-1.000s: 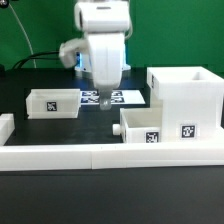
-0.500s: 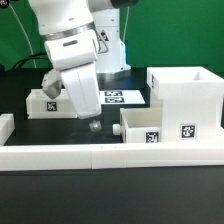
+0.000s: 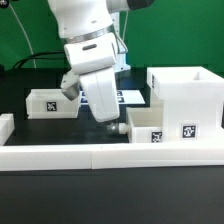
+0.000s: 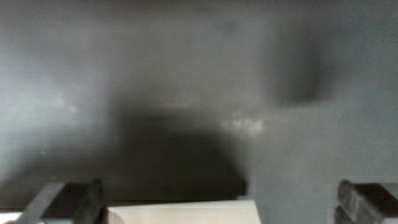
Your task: Assemble drawer
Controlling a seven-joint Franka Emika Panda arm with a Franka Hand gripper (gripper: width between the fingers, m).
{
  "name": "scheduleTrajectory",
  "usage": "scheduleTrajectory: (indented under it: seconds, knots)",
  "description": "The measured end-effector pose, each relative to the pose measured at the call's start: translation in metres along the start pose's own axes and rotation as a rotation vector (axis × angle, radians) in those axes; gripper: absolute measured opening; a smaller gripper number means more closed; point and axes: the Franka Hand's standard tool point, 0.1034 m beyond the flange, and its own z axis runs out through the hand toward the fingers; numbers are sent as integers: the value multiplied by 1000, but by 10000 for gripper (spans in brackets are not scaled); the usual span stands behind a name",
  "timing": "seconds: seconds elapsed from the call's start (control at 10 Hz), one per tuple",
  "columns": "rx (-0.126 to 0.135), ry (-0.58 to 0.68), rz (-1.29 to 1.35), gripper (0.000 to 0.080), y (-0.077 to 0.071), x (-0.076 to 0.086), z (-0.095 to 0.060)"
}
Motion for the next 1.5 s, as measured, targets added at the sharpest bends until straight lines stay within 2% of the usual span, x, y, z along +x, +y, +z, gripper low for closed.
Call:
scheduleTrajectory:
  seconds: [0.4,0.6,0.9,1.1,1.4,1.5]
  knots:
    - [9,2,51,649,0,28,5]
    - [10,1,59,649,0,32,6]
    - [3,-1,78,649,0,15,1]
    - [-13,-10,98,649,-1,-2,-15]
    - [-35,-33,144,649,-19,-30,-41]
    - [-45,-44,166,649,-29,-43,-52]
